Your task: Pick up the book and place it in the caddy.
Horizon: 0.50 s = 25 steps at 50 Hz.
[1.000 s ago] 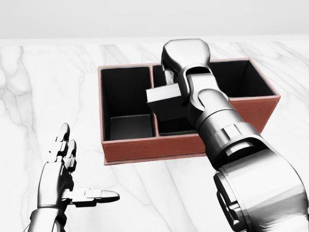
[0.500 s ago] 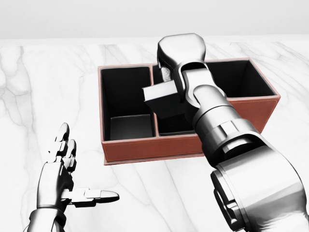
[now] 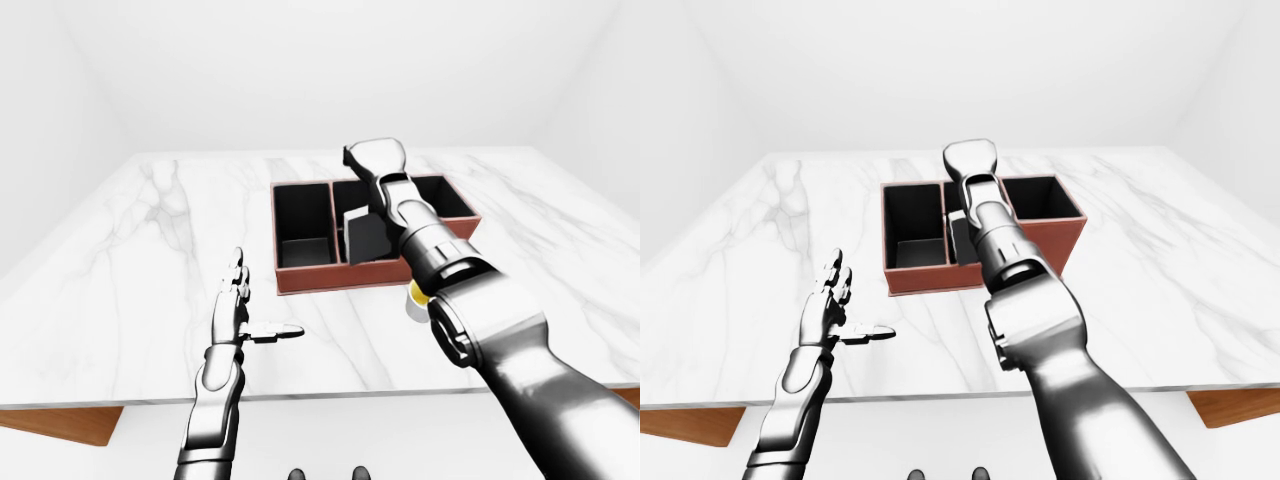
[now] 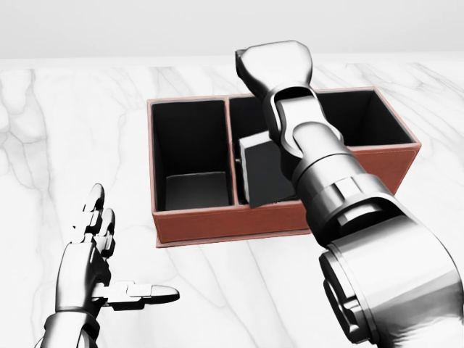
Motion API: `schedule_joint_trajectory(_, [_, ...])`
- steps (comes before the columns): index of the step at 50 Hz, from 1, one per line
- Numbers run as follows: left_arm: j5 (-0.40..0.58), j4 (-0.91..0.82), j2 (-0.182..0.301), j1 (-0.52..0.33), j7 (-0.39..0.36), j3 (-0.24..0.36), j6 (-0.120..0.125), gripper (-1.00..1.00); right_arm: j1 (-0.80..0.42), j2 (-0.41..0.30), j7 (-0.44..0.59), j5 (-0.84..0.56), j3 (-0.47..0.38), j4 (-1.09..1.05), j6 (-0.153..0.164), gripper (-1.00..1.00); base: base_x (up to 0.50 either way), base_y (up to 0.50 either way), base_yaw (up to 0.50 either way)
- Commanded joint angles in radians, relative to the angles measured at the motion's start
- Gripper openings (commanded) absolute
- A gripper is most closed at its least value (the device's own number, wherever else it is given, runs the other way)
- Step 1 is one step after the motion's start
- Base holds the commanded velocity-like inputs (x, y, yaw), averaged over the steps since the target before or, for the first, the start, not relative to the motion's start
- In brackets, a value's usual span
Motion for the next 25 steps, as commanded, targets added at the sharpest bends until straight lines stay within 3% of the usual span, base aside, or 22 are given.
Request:
schedule_joint_trajectory(1, [0.0,0.002,0.0,-0.001,0.0,0.0,-0.001,1.0,-0.011,-0.005,-0.004,-0.017,0.0,-0.007,0.0,1.0,0.0,0.0,0.0])
schedule_joint_trajectory(25, [-0.004,-0.006,-0.001,0.0,0.0,0.0,0.001,1.0,-0.006,-0.005,-0.019,-0.025,-0.001,-0.007,0.0,1.0,0.0,0.0,0.0])
